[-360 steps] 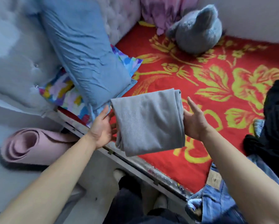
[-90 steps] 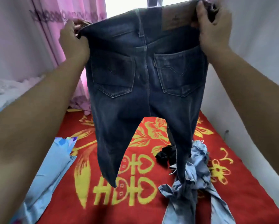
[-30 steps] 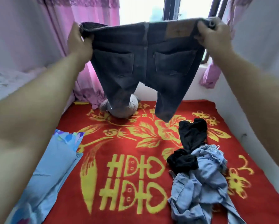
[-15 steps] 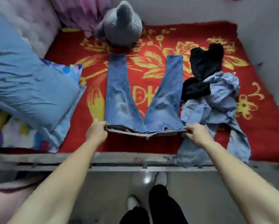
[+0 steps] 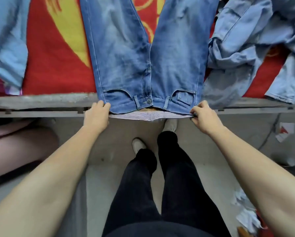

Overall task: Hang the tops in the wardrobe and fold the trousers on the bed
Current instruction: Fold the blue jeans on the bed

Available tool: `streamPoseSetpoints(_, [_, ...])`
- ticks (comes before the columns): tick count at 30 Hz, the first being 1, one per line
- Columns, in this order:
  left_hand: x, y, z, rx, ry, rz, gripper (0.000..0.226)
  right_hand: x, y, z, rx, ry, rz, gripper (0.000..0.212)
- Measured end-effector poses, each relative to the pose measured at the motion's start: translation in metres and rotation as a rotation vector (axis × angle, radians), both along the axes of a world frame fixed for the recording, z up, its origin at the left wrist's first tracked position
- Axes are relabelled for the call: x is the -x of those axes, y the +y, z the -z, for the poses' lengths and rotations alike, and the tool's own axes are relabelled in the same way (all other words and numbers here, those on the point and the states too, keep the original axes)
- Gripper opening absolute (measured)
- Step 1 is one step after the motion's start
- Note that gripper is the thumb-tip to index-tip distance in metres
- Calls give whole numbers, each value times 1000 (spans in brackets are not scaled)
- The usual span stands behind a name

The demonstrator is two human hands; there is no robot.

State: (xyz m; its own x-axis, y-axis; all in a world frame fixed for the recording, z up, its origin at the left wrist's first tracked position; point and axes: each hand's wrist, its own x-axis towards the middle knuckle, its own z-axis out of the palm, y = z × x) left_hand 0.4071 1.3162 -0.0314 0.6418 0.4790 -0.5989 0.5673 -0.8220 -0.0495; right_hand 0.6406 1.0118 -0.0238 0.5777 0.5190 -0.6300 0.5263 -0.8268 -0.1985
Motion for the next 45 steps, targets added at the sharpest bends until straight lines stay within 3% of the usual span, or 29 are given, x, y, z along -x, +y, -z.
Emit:
streamPoseSetpoints(5, [-19, -9, 37, 16, 174, 24, 46, -7, 9, 39, 133, 121, 38, 31])
streamPoseSetpoints(11, [-44, -30, 64, 3, -140, 236, 51, -11, 11, 56, 95, 156, 142, 37])
streamPoseSetpoints(15, [-65, -44, 77, -24, -144, 318, 49, 0, 20, 69, -72, -139, 33, 52])
streamPoseSetpoints(17, [-72, -47, 79, -40, -172, 281, 32, 5, 31, 74, -127, -212, -105, 64])
streamPoseSetpoints(19, [-73, -46, 79, -56, -216, 255, 30, 9, 45, 79, -128, -243, -239, 69])
streamPoseSetpoints(24, [-64, -41, 67, -43, -363, 230, 30, 11, 74, 83, -89, -268, -287, 38])
streamPoseSetpoints(32, [-42, -57, 49, -48, -510, 180, 23, 29, 44, 62, -299, -132, -357, 29])
streamPoseSetpoints(37, [-30, -75, 78, -9, -340, 213, 28, 36, 40, 92, -125, 35, -418, 36])
streamPoseSetpoints(42, [-47, -70, 95, 166, 113, 112, 40, 23, 48, 109, 79, 190, -326, 51])
streamPoseSetpoints(45, [-64, -60, 86, 212, 76, 43, 34, -1, 42, 93, 26, 171, -200, 43])
